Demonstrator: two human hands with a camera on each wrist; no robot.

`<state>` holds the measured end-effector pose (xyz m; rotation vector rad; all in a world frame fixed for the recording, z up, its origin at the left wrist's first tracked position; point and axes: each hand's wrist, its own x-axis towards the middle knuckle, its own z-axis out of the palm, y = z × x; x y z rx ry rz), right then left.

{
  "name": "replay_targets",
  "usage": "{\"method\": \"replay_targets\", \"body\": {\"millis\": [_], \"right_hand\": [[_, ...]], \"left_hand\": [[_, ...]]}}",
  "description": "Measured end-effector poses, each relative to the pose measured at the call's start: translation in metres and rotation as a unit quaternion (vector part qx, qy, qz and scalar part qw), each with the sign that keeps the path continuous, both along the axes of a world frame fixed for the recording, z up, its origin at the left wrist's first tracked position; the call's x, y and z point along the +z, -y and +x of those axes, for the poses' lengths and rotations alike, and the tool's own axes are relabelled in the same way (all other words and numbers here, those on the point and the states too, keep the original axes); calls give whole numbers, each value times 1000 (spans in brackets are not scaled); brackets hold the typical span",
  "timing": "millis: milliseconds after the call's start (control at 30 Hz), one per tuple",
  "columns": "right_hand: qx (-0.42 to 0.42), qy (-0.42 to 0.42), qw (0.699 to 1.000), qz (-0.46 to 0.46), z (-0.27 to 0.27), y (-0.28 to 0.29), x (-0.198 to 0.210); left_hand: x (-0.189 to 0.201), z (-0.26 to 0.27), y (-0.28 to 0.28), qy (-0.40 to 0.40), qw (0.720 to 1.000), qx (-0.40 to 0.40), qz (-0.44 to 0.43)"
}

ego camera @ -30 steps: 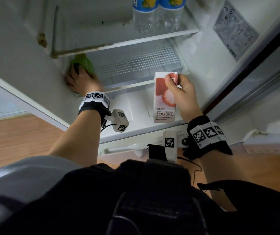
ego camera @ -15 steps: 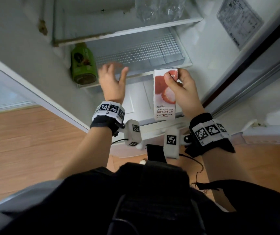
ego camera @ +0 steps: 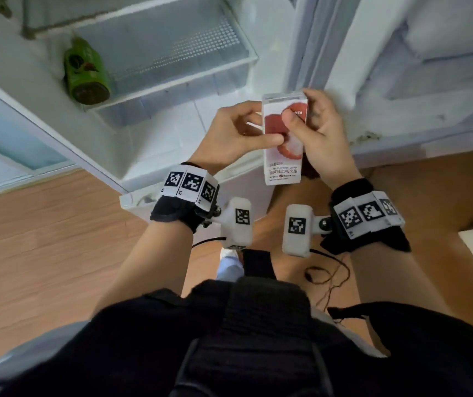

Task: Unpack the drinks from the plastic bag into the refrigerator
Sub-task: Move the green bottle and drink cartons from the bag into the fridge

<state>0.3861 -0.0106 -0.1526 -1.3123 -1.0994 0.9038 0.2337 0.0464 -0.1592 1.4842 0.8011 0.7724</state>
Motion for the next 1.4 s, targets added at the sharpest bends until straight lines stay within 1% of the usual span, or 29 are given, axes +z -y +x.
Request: {"method": "replay_targets", "body": {"millis": [100, 200, 333, 433, 500, 567, 700, 767, 833, 900, 967, 1167, 1267, 1400], "right_hand": [[-18, 14, 1000, -8, 26, 41, 2], [-35, 35, 999, -7, 49, 74, 3], [-104, 56, 993, -15, 81, 103, 0], [-172, 55, 982, -49, 104, 124, -7], [-236, 49, 968, -71, 118, 141, -17], [-315, 35, 944, -90, 133, 158, -26], [-420, -14, 901, -106, 157, 193, -42], [-466, -36, 879, -96, 170, 207, -47], [-500, -51, 860, -87, 183, 218, -52], [-511, -63, 853, -87, 199, 225, -56], [-503, -76, 856, -92, 218, 229, -58], [-447, -47, 886, -112, 282, 228, -55], [-427, -39, 895, -121, 308, 221, -55], [-402, -35, 906, -128, 326, 203, -58]], "left_hand": [[5, 32, 30, -28, 999, -32, 27], [6, 65, 51, -43, 997, -57, 34], [5, 105, 62, -54, 991, -96, 78], [0, 136, 65, -70, 984, -83, 141], [-4, 157, 67, -62, 976, -68, 196], [-6, 179, 70, -31, 971, -56, 230], [-9, 223, 81, 41, 968, -34, 244], [-13, 247, 86, 54, 967, -25, 249], [-20, 271, 91, 50, 964, -8, 262], [-28, 295, 96, 42, 958, 14, 284], [-36, 319, 98, 30, 955, 41, 292], [-45, 376, 96, 3, 952, 111, 285], [-47, 394, 95, 11, 950, 119, 289], [-42, 410, 87, -4, 949, 133, 287]]}}
